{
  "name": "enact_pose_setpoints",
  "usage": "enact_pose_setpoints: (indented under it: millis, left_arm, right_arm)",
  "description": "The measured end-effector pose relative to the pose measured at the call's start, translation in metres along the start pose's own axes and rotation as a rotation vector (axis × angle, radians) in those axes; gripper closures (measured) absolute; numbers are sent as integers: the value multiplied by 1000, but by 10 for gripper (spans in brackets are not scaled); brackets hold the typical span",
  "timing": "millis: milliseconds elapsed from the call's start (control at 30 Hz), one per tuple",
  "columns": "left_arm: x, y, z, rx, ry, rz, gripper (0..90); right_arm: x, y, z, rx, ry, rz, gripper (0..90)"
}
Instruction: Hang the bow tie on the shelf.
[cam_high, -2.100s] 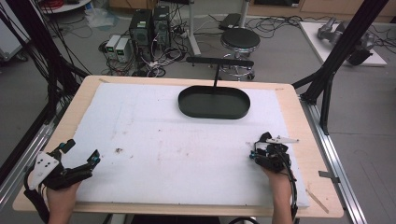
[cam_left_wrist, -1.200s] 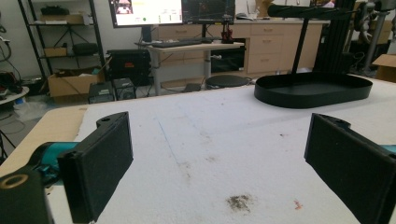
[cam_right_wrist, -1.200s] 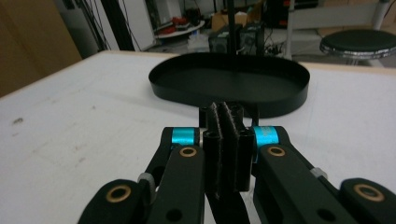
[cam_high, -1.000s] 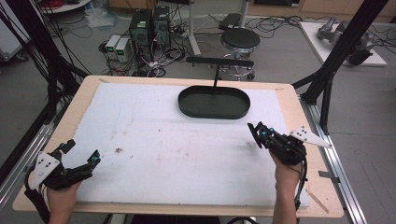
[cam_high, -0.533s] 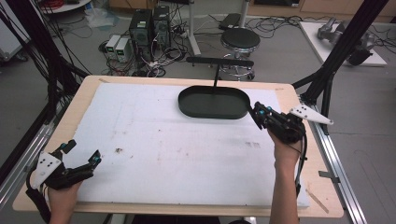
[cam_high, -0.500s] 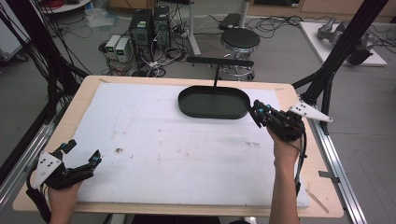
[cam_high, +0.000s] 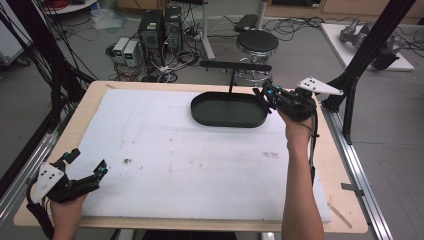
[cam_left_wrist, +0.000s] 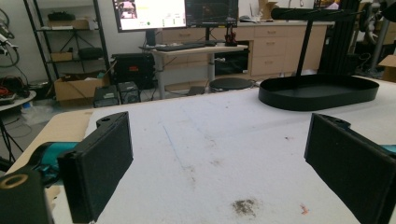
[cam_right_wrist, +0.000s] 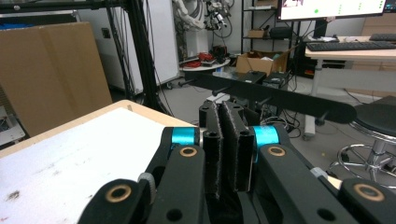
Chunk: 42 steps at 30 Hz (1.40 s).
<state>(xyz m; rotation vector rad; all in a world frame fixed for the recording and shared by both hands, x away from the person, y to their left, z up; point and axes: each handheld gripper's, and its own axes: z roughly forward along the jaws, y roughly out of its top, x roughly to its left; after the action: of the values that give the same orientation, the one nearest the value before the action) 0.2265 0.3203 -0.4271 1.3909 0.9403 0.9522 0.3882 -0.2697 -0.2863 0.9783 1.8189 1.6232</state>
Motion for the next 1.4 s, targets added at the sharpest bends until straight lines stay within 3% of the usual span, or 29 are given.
enact_pose_setpoints:
  millis: [233, 433, 833, 1033, 1333, 1400]
  left_arm:
    - [-3, 5, 3, -16, -16, -4, 82]
    - [-3, 8, 1, -25, 2, 19, 82]
    - [-2, 8, 1, -26, 5, 13, 82]
    - [0, 7, 1, -29, 7, 3, 82]
    - [1, 6, 1, -26, 8, 3, 82]
    - [2, 6, 1, -26, 11, 2, 82]
  right_arm:
    - [-14, 17, 26, 41, -7, -44, 866]
    - [-28, 28, 45, 68, -20, -51, 866]
    - [-58, 29, 77, 115, -83, -61, 866]
    - [-70, 26, 79, 107, -105, -45, 866]
    - [-79, 29, 85, 101, -179, -83, 865]
    - [-86, 25, 85, 105, -200, -53, 864]
